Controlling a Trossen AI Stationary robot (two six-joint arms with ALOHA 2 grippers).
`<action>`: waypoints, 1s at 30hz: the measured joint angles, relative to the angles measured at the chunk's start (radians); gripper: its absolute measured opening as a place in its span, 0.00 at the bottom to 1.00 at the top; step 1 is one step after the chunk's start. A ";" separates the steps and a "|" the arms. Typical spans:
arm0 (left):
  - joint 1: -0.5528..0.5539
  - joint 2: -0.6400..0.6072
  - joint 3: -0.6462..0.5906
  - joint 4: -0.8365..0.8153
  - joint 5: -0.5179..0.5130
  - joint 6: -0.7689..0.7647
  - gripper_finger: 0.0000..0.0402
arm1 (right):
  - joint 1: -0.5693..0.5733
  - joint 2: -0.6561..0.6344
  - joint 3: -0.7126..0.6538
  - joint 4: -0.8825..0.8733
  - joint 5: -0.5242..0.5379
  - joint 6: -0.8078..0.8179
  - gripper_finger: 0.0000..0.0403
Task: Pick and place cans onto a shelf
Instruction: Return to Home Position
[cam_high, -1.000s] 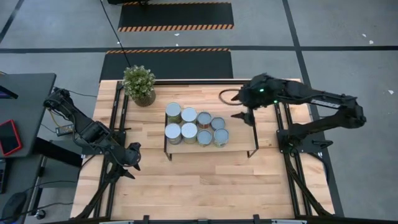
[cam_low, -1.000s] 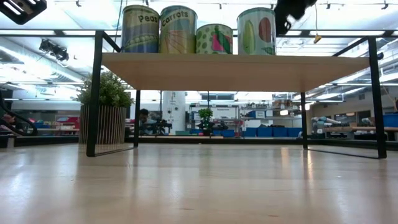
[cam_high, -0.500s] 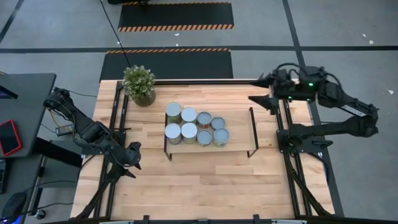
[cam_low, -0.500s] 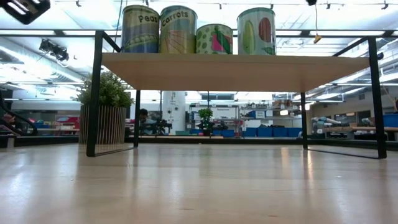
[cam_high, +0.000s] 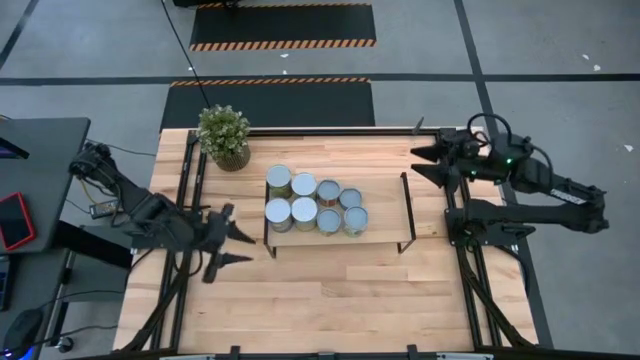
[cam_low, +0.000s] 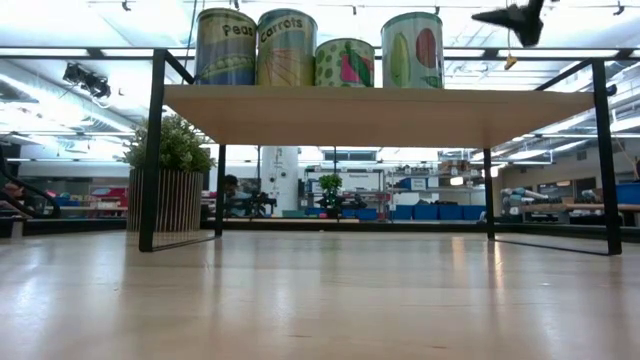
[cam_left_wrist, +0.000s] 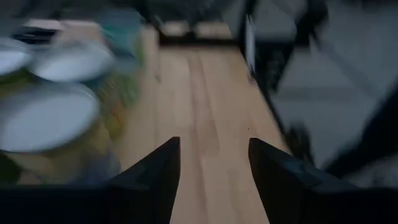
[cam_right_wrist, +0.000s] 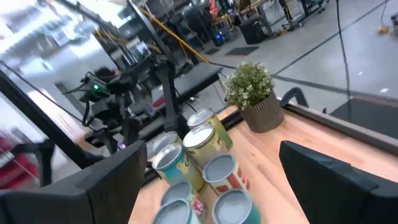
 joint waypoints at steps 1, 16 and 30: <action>0.010 -0.001 0.000 0.036 -0.022 -0.039 0.49 | 0.000 -0.018 -0.034 0.028 0.000 0.023 0.93; 0.074 -0.124 -0.001 0.203 -0.225 -0.350 0.49 | 0.000 -0.342 -0.354 0.240 0.058 0.185 0.92; 0.075 -0.280 -0.007 0.020 -0.469 -0.281 0.49 | -0.001 -0.491 -0.556 0.353 0.082 0.265 0.85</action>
